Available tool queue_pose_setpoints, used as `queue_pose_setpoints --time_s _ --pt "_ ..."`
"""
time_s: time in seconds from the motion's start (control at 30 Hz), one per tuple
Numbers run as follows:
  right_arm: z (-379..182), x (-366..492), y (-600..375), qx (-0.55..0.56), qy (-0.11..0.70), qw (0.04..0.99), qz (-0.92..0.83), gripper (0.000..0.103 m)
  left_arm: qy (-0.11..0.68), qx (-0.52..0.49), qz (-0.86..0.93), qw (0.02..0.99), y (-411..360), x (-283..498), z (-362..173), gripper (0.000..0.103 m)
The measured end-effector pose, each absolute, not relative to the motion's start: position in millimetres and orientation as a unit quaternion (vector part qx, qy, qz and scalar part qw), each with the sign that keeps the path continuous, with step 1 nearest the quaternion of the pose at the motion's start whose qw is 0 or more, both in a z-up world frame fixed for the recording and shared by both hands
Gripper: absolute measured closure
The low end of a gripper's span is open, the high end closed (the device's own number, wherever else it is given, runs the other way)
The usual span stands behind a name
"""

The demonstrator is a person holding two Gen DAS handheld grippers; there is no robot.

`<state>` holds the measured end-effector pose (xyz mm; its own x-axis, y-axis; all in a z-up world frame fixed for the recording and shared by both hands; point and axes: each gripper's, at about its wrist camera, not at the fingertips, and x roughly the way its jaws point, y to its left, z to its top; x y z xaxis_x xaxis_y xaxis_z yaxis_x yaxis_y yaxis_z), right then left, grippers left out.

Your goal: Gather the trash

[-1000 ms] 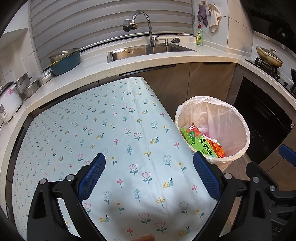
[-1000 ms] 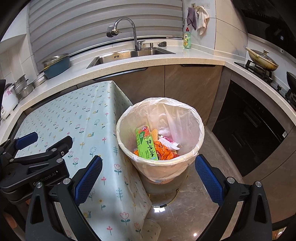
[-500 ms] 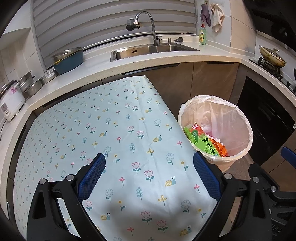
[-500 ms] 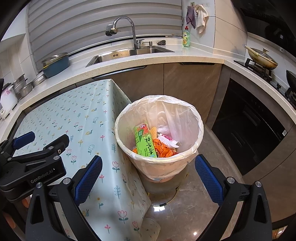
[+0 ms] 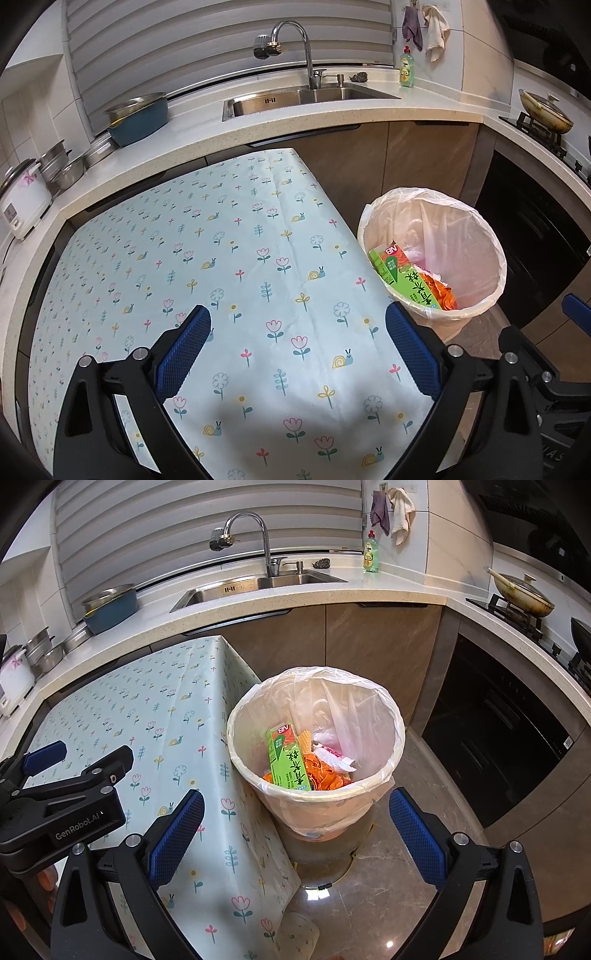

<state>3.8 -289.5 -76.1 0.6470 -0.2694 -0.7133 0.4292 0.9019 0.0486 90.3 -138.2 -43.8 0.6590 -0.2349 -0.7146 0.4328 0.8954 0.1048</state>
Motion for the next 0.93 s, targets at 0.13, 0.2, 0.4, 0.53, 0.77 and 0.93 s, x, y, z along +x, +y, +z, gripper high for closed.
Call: queue_pose_setpoints --time_s 0.13,0.2,0.4,0.53,0.77,0.93 --pt "-76.1 4.0 -289.6 0.107 0.373 0.901 -0.194 0.006 0.368 0.137 -0.185 0.901 -137.9 89.6 -43.5 0.012" --pt "-76.0 3.7 -289.6 0.107 0.373 0.901 -0.194 0.006 0.368 0.137 -0.185 0.901 -137.3 89.1 -43.2 0.012" --pt "-76.6 3.6 -289.0 0.107 0.373 0.901 -0.194 0.006 0.364 0.137 -0.187 0.902 -136.8 86.9 -41.7 0.012" --pt "-76.6 3.3 -288.7 0.107 0.372 0.901 -0.194 0.006 0.364 0.137 -0.189 0.902 -136.1 86.2 -40.6 0.012" --pt "-76.9 3.2 -288.3 0.107 0.372 0.901 -0.194 0.006 0.361 0.134 -0.19 0.903 -134.9 85.5 -38.2 0.012" --pt "-76.7 3.3 -287.9 0.107 0.372 0.901 -0.194 0.006 0.358 0.135 -0.194 0.903 -135.0 84.5 -36.8 0.012"
